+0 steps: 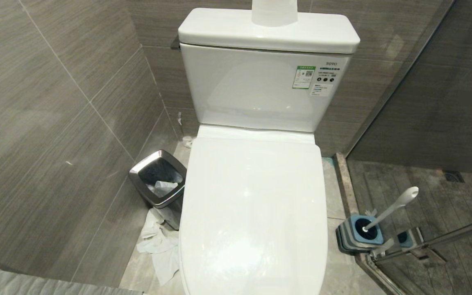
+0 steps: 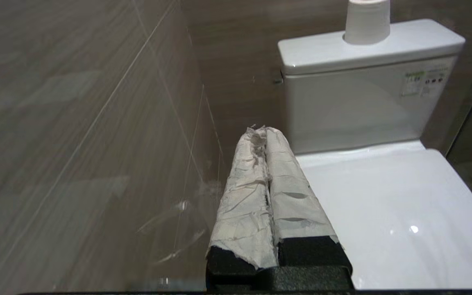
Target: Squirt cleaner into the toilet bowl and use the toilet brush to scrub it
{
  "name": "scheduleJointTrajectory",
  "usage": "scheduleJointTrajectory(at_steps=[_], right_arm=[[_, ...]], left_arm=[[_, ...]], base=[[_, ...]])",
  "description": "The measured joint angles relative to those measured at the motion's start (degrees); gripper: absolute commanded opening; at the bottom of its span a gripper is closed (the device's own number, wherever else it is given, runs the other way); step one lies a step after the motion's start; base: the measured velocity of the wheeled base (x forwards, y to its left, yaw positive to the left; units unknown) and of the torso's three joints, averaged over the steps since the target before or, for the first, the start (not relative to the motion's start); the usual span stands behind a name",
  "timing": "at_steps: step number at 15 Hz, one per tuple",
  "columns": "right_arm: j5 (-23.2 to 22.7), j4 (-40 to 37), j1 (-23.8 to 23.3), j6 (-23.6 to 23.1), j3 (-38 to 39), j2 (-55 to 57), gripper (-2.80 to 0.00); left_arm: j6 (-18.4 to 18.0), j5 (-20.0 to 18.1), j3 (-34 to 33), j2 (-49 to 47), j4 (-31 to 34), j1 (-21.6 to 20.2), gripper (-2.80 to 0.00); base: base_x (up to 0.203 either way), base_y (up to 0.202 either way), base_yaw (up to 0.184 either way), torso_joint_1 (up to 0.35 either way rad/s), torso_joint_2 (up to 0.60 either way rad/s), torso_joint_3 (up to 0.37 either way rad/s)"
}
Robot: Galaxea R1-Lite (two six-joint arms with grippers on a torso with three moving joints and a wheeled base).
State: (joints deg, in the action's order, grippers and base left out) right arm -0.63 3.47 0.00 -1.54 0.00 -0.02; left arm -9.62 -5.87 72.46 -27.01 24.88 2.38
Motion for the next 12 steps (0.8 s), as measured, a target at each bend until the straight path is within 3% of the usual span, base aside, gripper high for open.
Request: scheduleJointTrajectory(at_steps=[4, 7, 12], right_arm=[[0.0, 0.0, 0.0, 0.0, 0.0, 0.0, -2.8], [0.0, 0.0, 0.0, 0.0, 0.0, 0.0, -2.8], [-0.1, 0.0, 0.0, 0.0, 0.0, 0.0, -2.8]], left_arm=[[0.7, -0.1, -8.3, 11.3, 4.3, -0.8, -2.8], [2.0, -0.2, -14.4, 16.4, 4.3, -1.5, -2.8], [2.8, 0.3, -30.1, 25.0, 1.0, -2.1, -2.8]], base=[[0.0, 0.0, 0.0, 0.0, 0.0, 0.0], [0.0, 0.0, 0.0, 0.0, 0.0, 0.0], [0.0, 0.0, 0.0, 0.0, 0.0, 0.0]])
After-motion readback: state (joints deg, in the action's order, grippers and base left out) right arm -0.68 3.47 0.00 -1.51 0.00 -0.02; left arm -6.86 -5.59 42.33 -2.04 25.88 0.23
